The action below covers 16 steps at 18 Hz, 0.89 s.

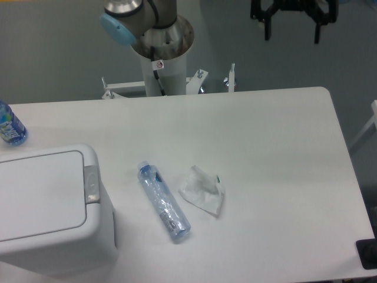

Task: Open the trash can
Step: 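Lower the open gripper from above toward the trash can lid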

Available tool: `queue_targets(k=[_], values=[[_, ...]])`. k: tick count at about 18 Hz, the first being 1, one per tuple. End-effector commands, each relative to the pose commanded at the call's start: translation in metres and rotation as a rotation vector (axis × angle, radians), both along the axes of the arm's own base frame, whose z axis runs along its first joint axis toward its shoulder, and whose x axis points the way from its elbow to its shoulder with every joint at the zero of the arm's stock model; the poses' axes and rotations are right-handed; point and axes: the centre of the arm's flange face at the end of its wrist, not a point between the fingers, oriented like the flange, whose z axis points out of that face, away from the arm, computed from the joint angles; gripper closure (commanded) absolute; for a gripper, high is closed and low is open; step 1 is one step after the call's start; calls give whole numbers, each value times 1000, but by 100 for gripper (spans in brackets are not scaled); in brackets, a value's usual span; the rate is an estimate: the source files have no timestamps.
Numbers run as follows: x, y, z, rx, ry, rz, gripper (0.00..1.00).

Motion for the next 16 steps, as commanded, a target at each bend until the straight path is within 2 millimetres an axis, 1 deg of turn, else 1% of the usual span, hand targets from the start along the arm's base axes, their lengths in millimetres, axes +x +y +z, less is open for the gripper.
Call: queue_targets(k=[3, 5, 6, 8, 10, 12, 13, 15, 16], values=[[1, 3, -1, 7, -5, -2, 0], [6, 16, -6, 17, -24, 12, 0], [7, 29, -12, 30, -41, 36, 0], [11, 65, -22, 106, -53, 106, 0], [18, 100, -35, 172, -86, 217, 0], [23, 124, -43, 229, -114, 318, 0], [26, 138, -48, 248, -127, 344, 0], [42, 169, -59, 270, -169, 375, 0], [49, 180, -65, 270, -190, 391, 0]])
